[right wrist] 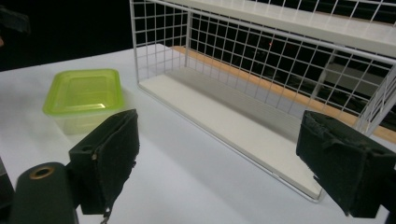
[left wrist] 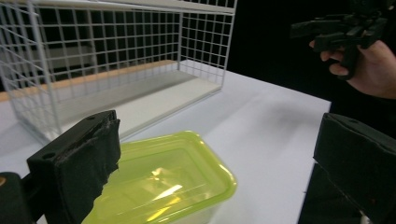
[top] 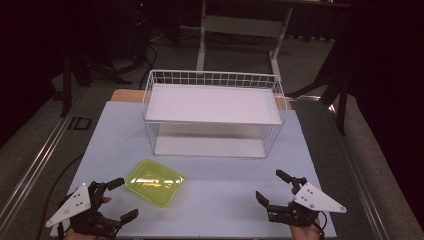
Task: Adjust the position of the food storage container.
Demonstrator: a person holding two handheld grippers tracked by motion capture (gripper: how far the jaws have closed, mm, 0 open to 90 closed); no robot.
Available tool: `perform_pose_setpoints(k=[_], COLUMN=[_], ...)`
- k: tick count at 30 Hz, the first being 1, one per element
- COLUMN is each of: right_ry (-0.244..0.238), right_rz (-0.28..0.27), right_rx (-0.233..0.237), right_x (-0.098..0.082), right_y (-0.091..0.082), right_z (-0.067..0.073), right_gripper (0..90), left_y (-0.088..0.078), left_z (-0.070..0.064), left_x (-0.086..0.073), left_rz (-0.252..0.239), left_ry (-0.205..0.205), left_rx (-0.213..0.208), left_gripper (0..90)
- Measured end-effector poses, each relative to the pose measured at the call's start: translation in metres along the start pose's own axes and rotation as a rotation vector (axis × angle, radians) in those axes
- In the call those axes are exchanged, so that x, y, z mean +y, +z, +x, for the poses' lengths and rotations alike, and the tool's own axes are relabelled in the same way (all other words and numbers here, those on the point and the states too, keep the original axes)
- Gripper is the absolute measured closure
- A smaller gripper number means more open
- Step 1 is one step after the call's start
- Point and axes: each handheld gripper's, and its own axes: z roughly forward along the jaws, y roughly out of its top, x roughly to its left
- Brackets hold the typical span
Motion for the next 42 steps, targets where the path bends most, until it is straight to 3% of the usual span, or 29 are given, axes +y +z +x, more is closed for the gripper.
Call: perform_pose_setpoints(k=[2, 4, 5, 7, 8, 9, 13, 15, 19, 20, 22, 25, 33, 34, 40, 42], right_ry=[0.002, -0.002, -0.004, 0.002, 0.007, 0.005, -0.007, 0.007, 0.001, -0.002, 0.001, 0.003, 0.0, 0.001, 0.008, 0.01], right_rz=[-0.01, -0.015, -0.022, -0.032, -0.051, -0.052, -0.081, -0.099, -0.093, -0.088, -0.087, -0.084, -0.076, -0.077, -0.075, -0.074], right_rx=[-0.001, -0.007, -0.015, -0.014, -0.011, -0.011, -0.034, -0.028, -0.044, -0.052, -0.05, -0.044, -0.036, -0.034, -0.029, -0.027], right_x=[0.001, 0.001, 0.003, 0.004, 0.007, 0.008, 0.009, 0.008, 0.009, 0.009, 0.009, 0.008, 0.008, 0.008, 0.008, 0.007], right_y=[-0.001, -0.002, -0.003, -0.005, -0.008, -0.01, -0.011, -0.012, -0.012, -0.011, -0.01, -0.009, -0.007, -0.008, -0.007, -0.007], right_z=[0.001, 0.001, 0.001, 0.001, 0.003, 0.005, 0.007, 0.005, 0.005, 0.005, 0.004, 0.003, 0.003, 0.003, 0.002, 0.002], right_gripper=[13.3, 13.3, 13.3, 13.2, 12.8, 12.7, 12.5, 12.5, 12.5, 12.5, 12.6, 12.6, 12.6, 12.6, 12.6, 12.6], left_y=[0.002, 0.003, 0.003, 0.002, 0.001, 0.001, 0.0, -0.001, -0.002, -0.002, 0.001, 0.005, 0.021, 0.023, 0.028, 0.03], left_z=[-0.002, -0.005, -0.01, -0.014, -0.014, -0.012, -0.001, 0.007, 0.025, 0.025, 0.039, 0.052, 0.076, 0.08, 0.093, 0.098], left_x=[0.004, 0.008, 0.01, 0.014, 0.016, 0.02, 0.034, 0.039, 0.047, 0.047, 0.047, 0.043, 0.026, 0.019, 0.003, -0.002], left_rz=[0.029, 0.049, 0.056, 0.06, 0.052, 0.049, 0.06, 0.084, 0.091, 0.091, 0.103, 0.119, 0.203, 0.234, 0.347, 0.395], left_ry=[-0.026, -0.026, -0.01, 0.009, -0.006, -0.026, -0.03, 0.006, 0.01, 0.01, 0.018, 0.033, 0.009, 0.011, 0.02, 0.013], left_rx=[-0.017, 0.008, 0.039, 0.032, 0.018, 0.007, 0.026, 0.061, 0.089, 0.089, 0.107, 0.124, 0.194, 0.221, 0.282, 0.285], left_gripper=[1.4, 1.4, 1.4, 1.4, 1.4, 1.4, 1.5, 2.0, 7.4, 11.2, 15.4, 31.0, 62.5, 65.8, 89.5, 90.0])
